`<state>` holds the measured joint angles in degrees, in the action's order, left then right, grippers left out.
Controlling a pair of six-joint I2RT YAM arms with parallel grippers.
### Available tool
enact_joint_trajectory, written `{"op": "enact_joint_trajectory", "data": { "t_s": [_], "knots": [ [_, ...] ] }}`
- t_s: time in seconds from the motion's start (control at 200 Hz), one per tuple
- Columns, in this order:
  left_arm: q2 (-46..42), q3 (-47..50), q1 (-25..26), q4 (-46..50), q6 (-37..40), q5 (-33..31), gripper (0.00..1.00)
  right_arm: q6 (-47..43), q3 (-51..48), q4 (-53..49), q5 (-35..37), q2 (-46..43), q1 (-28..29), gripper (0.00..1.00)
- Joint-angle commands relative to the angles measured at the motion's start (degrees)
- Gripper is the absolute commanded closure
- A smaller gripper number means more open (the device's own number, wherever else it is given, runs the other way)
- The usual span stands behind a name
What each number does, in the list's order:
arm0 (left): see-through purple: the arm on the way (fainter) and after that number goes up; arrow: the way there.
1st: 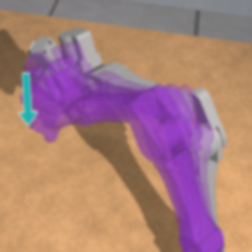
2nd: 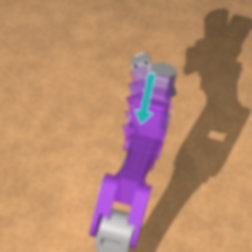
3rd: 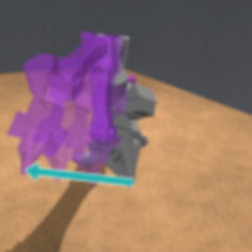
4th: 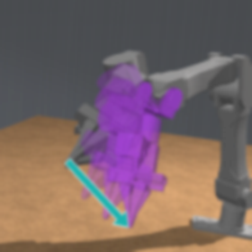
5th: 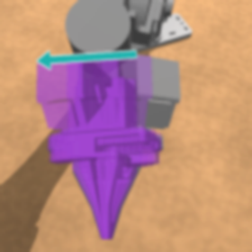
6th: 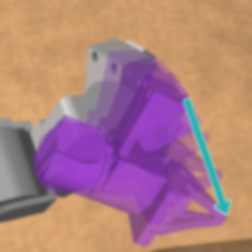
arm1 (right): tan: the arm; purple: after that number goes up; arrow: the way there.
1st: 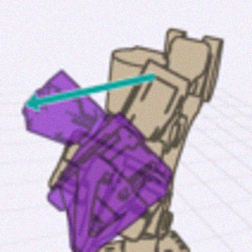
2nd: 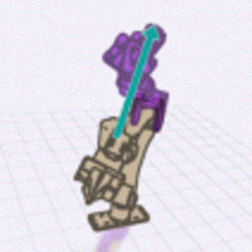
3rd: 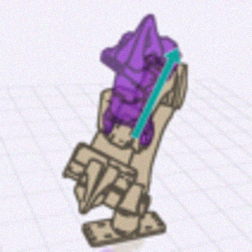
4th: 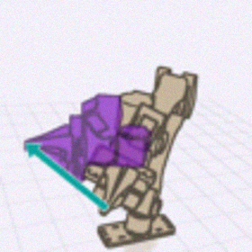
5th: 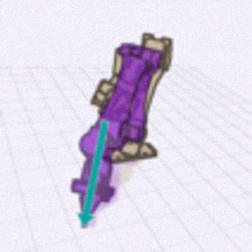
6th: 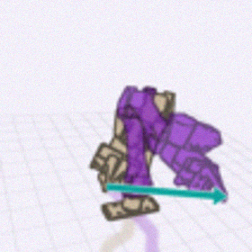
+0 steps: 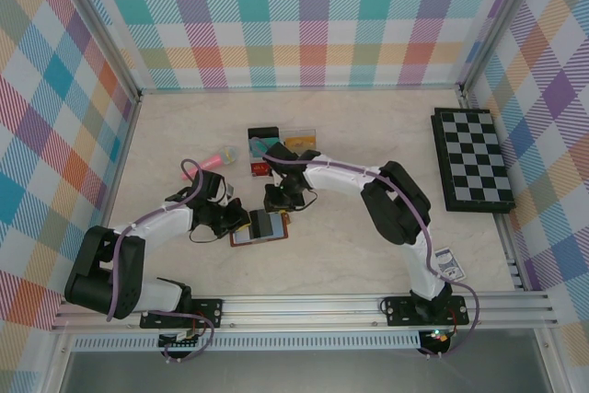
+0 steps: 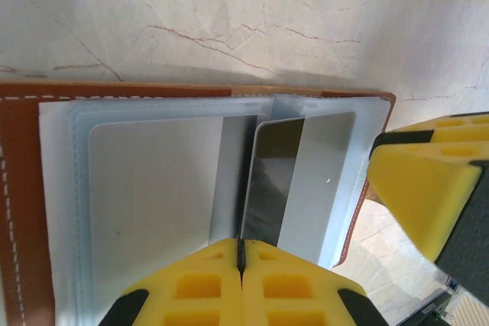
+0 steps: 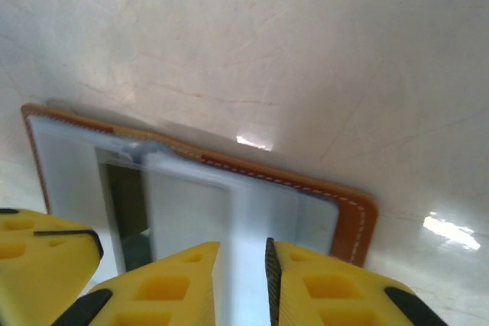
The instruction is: Take the credit cards out of the card holder
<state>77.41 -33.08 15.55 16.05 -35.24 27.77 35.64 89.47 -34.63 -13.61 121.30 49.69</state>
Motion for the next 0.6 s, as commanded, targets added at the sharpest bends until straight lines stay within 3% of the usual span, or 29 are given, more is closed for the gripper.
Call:
{"op": "enact_joint_trajectory", "data": {
  "t_s": [0.0, 0.3, 0.595],
  "knots": [
    [0.60, 0.91, -0.79, 0.40, 0.77, 0.09, 1.00, -0.13, 1.56, -0.66, -2.67, 0.43, 1.22, 0.80],
    [0.73, 0.83, -0.98, 0.38, 0.06, 0.36, 1.00, -0.31, 3.08, -2.88, -0.41, 2.98, 1.33, 0.79],
    [2.74, 0.39, -1.58, -2.50, -1.05, 3.54, 0.78, -0.10, 3.33, -3.47, 0.09, 5.48, 1.30, 0.77]
  ]
}}
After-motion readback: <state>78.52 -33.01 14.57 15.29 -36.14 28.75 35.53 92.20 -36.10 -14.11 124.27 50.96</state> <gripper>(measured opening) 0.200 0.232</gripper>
